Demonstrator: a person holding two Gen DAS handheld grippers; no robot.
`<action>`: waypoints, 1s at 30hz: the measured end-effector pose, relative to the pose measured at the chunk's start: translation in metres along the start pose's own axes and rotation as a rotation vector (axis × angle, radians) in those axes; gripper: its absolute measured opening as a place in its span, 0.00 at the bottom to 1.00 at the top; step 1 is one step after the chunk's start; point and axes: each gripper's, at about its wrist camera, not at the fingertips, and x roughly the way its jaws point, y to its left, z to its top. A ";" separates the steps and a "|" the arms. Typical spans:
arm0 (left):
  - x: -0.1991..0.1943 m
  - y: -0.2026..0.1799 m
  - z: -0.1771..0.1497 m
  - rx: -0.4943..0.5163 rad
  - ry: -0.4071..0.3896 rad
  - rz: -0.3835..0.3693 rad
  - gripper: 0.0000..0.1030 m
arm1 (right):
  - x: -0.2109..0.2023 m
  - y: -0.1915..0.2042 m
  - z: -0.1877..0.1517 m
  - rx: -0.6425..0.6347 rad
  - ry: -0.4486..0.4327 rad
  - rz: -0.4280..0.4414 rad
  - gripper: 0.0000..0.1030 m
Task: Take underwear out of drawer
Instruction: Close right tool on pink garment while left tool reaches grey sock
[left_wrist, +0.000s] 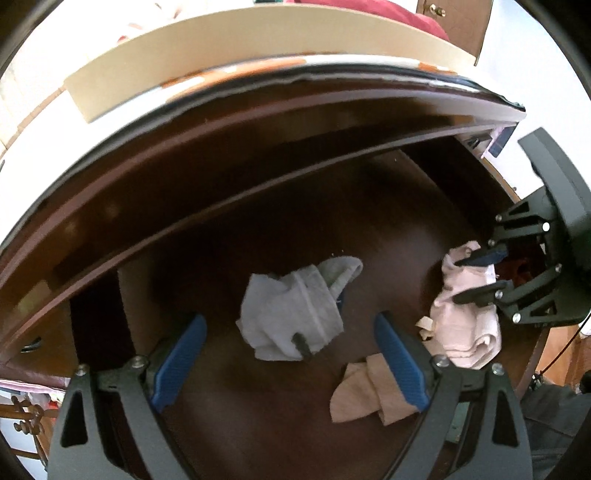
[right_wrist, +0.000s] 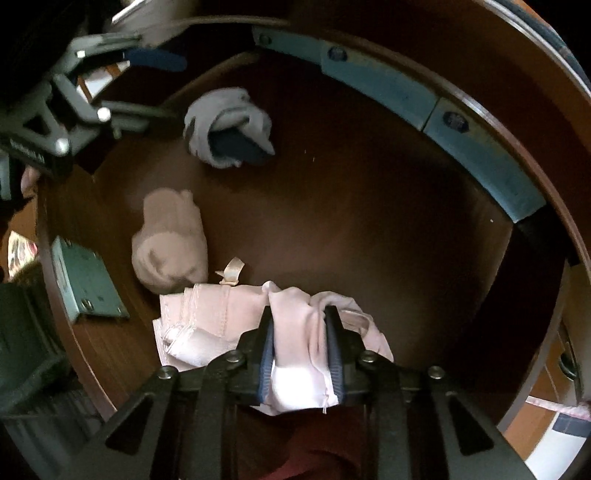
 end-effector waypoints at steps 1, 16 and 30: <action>0.001 0.001 0.001 -0.001 0.008 -0.005 0.91 | -0.002 -0.001 0.002 0.016 -0.020 0.006 0.27; 0.037 -0.030 0.012 0.104 0.132 0.004 0.90 | -0.021 -0.017 -0.003 0.103 -0.116 0.025 0.27; 0.062 -0.051 0.019 0.179 0.168 0.051 0.53 | -0.016 -0.029 0.006 0.098 -0.092 0.111 0.27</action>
